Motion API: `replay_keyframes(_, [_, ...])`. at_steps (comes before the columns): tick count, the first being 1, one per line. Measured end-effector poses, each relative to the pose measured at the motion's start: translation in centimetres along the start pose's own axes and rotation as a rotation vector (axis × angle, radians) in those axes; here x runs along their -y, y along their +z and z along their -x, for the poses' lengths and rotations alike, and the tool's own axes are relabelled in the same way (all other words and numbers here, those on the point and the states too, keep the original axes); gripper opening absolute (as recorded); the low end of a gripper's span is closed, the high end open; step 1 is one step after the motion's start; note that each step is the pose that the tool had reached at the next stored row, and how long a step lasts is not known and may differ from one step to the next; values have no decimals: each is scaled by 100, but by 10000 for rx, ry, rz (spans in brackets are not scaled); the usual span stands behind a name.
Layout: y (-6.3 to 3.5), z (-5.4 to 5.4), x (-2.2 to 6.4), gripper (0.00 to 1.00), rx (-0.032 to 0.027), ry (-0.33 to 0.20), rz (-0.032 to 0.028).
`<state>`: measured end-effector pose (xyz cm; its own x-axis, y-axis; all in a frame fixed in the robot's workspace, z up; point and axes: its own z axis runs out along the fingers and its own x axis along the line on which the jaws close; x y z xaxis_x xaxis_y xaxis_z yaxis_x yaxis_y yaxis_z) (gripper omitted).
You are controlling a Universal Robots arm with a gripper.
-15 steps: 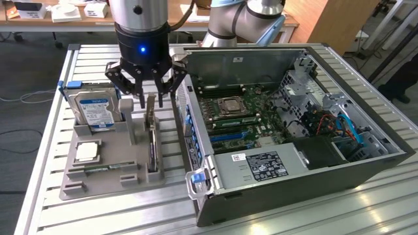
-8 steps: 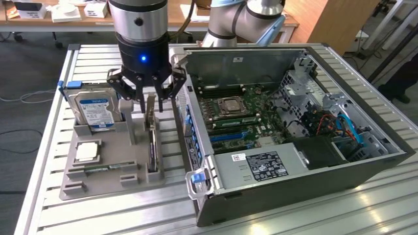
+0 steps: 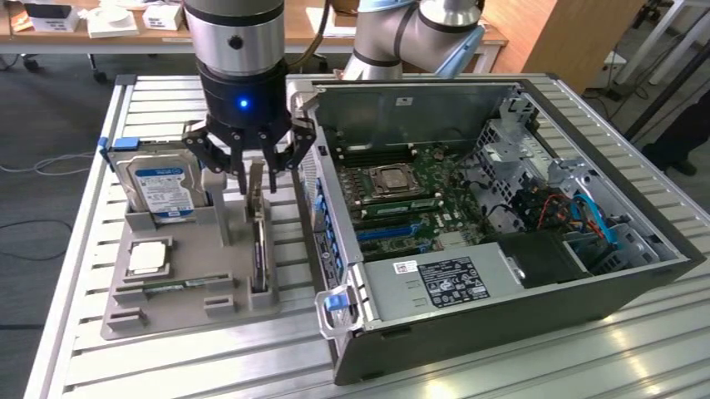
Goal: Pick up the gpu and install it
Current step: 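Pick up the gpu and move the gpu toward the slot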
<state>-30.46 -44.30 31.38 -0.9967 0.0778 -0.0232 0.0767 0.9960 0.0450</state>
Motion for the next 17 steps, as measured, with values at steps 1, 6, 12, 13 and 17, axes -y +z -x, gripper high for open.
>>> replay_keyframes(1, [8, -7, 19, 42, 0, -5, 1])
replay_keyframes(6, [72, -23, 107, 42, -2, -47, 4])
replay_keyframes(12, [100, -30, 182, 42, -3, -76, 5])
replay_keyframes(13, [100, -30, 182, 42, -4, -75, 4])
replay_keyframes(17, [134, -31, 187, 42, -5, -76, 3])
